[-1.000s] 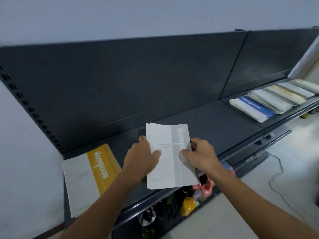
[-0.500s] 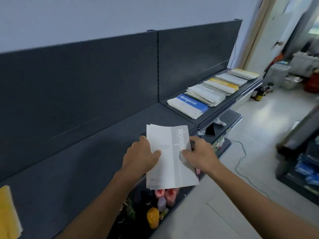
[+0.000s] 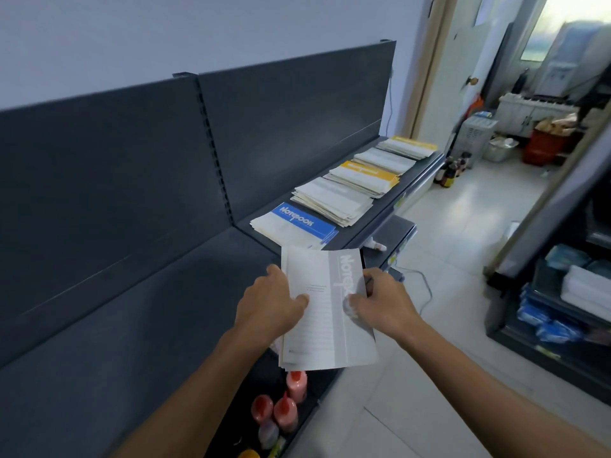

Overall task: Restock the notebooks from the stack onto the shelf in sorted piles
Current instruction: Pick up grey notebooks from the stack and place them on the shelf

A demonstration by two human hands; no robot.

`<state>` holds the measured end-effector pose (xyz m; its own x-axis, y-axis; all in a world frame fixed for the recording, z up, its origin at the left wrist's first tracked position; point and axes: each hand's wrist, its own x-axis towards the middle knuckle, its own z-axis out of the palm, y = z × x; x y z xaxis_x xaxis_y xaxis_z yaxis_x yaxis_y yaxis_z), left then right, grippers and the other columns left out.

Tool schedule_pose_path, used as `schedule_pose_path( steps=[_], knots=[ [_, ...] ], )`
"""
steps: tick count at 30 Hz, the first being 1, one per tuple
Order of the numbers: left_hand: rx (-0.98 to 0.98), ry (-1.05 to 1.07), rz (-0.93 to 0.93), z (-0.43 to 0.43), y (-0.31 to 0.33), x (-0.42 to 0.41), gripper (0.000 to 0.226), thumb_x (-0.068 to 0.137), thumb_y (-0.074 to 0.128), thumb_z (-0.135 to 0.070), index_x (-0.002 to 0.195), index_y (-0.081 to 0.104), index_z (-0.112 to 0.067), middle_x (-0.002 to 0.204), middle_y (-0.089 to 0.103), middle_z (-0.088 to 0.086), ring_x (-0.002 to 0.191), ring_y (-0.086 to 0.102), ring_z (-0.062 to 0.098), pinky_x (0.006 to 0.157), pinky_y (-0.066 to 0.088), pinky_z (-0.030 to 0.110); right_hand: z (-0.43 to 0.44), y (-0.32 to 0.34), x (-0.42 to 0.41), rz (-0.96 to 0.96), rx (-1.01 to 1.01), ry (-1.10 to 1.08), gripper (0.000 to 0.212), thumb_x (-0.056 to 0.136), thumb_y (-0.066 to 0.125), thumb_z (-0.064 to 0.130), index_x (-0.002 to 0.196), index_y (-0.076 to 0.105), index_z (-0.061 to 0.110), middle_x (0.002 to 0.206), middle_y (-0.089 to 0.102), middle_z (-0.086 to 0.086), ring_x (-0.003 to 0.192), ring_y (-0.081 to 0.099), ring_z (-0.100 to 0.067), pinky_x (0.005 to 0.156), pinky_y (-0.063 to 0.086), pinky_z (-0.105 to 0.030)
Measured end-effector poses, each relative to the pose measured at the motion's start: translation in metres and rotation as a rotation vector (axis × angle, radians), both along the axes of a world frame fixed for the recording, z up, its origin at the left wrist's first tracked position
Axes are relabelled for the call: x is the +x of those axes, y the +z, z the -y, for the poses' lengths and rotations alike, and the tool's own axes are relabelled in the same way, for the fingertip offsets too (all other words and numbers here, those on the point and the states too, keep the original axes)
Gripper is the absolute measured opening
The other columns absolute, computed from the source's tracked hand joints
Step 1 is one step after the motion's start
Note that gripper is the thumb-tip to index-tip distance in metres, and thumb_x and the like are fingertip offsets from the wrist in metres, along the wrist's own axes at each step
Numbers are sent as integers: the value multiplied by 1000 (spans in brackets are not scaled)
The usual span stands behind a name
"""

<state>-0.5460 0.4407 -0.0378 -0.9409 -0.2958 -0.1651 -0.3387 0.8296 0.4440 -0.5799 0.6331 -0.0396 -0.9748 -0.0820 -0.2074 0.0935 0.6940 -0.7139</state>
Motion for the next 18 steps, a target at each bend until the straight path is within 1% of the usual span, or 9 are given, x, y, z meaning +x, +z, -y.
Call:
schedule_pose_path(
  steps=[2,4,7,8,10,11,14,16,18],
  knots=[
    [23,-16,-6,-9,1,-27,57,90,66,-50,126,40,-15,122,58,4,105,61,27,79,54,40,-8,2,-23,-4,18,-25,33,80,66,24,112,59,21,102,68,1,99,63,-22,88,54,-40],
    [37,-38,-21,-18,2,-54,57,91,66,-48,128,39,-14,120,57,4,100,58,24,75,50,37,-17,4,-46,-10,30,-55,35,81,66,26,115,57,23,105,68,1,100,63,-23,89,54,-41],
    [38,-93,-30,-31,3,-95,52,92,65,-45,124,40,-13,116,59,4,95,58,22,75,53,38,-29,7,-78,-11,43,-99,36,84,65,23,119,58,19,110,68,-1,102,63,-25,90,55,-44],
    [36,-109,-38,-36,2,-109,53,92,64,-45,125,40,-12,115,60,4,93,57,21,75,53,38,-34,7,-89,-11,38,-113,36,85,64,22,120,58,19,112,68,-2,102,64,-25,91,55,-45],
    [28,-141,-46,-45,1,-135,62,93,64,-46,134,37,-8,117,59,7,92,53,19,73,49,36,-45,5,-109,-18,43,-128,37,86,63,22,122,57,20,112,70,-3,102,65,-27,91,55,-45],
    [25,-159,-44,-50,1,-147,63,93,64,-45,136,36,-8,119,58,8,92,52,20,73,47,36,-51,6,-119,-19,53,-137,37,86,63,22,123,57,20,111,70,-4,101,65,-27,91,55,-44],
    [27,-197,-38,-72,-1,-181,54,93,64,-45,126,41,-9,120,59,10,96,55,23,74,45,37,-73,5,-145,-19,66,-170,35,88,63,23,121,57,17,110,70,-6,100,65,-27,90,55,-42],
    [30,-230,-31,-85,-1,-200,53,92,65,-45,124,42,-9,119,60,10,102,59,27,74,46,37,-86,7,-162,-18,85,-187,36,88,63,25,123,57,19,111,70,-5,102,65,-27,90,55,-41],
    [14,-256,-32,-116,-6,-237,52,91,66,-46,120,42,-10,117,61,10,102,61,28,72,46,37,-118,2,-192,0,79,-218,37,87,63,26,123,57,20,110,70,-5,101,64,-26,89,54,-39]
  ],
)
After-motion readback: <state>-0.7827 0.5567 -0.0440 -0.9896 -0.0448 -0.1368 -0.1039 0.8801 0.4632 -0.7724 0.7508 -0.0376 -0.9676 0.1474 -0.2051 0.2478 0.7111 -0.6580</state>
